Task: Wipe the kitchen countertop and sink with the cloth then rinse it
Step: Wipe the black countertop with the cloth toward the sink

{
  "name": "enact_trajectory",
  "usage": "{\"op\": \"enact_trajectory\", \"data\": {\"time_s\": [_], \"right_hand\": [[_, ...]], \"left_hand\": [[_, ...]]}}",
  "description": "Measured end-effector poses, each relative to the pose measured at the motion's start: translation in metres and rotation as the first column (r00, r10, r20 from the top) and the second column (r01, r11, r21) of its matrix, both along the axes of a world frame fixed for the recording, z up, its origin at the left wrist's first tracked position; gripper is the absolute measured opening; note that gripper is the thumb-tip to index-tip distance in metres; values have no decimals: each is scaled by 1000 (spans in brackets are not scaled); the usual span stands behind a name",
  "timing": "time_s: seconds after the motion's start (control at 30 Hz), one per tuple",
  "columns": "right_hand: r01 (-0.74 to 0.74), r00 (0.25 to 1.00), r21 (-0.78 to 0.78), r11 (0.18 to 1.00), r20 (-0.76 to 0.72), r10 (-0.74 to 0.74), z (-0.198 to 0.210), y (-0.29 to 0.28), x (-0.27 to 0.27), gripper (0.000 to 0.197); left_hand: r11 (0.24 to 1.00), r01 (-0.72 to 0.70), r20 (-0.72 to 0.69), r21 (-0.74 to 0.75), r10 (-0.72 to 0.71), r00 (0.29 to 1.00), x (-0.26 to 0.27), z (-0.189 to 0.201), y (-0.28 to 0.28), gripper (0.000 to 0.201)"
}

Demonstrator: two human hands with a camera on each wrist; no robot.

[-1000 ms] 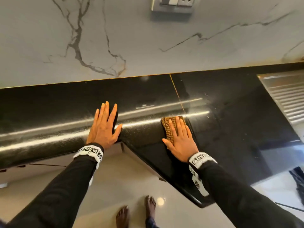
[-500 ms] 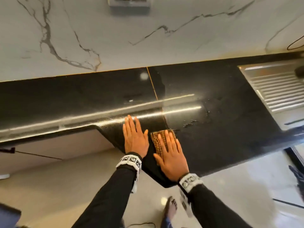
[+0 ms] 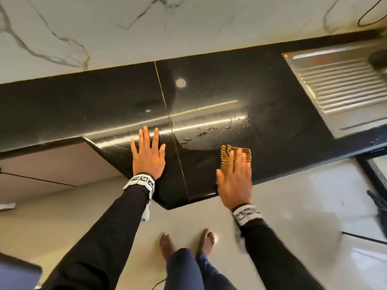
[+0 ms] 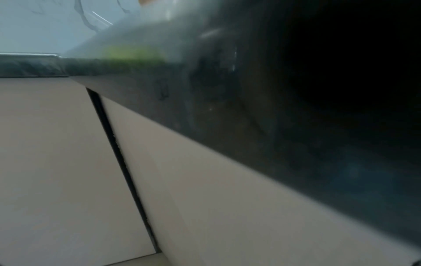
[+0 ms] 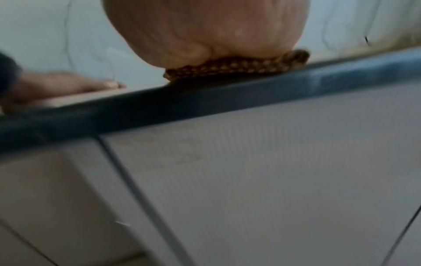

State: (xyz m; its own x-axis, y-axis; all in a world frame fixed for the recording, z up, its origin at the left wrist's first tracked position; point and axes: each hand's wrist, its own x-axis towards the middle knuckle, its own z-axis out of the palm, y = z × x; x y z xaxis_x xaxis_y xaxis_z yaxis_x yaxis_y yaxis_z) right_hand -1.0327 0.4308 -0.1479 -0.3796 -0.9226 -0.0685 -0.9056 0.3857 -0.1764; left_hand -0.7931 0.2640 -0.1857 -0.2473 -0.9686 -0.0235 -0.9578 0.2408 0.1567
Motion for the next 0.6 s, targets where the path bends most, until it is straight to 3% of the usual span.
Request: {"op": "enact_trajectory", "data": {"time_s": [0.03,0.13,0.2,0.23,0.3,0.4,0.47,0.53,0.6], "right_hand": [[-28,999,-13,1000,22,28,-1,-5,31,74],[-384,919,-33,923,86,386,-8,-21,113,71],[-504,860,-50,862,58,506,-9,-25,105,69],[-493,867,-92,865,32,497,-12,-21,85,68],[-351,936,-97,931,-13,352,-18,-3,14,68],[60,997,-39,997,-36,-62,-8,18,-93,70],[194,981,-6,981,-18,-194,-1,12,-80,72],[29,1000,-27,999,10,-29,-2,1,-2,72],[-332,940,-7,943,84,331,-4,0,70,70]], "left_hand": [[1000,5,2,-1,-5,1000,2,0,-1,61],[999,39,-37,-6,-39,999,1,3,-11,60],[999,40,-49,-18,-40,998,3,2,-11,60],[999,35,-45,-24,-36,998,6,1,-11,59],[1000,15,-35,-8,-15,999,9,-2,-8,59],[1000,-7,-30,-22,6,1000,7,-5,-2,58],[1000,-5,-30,-29,4,1000,4,-5,-2,59],[1000,-4,-35,-25,3,999,3,-4,-6,62],[1000,-26,-60,-8,25,998,1,-3,-6,65]]}}
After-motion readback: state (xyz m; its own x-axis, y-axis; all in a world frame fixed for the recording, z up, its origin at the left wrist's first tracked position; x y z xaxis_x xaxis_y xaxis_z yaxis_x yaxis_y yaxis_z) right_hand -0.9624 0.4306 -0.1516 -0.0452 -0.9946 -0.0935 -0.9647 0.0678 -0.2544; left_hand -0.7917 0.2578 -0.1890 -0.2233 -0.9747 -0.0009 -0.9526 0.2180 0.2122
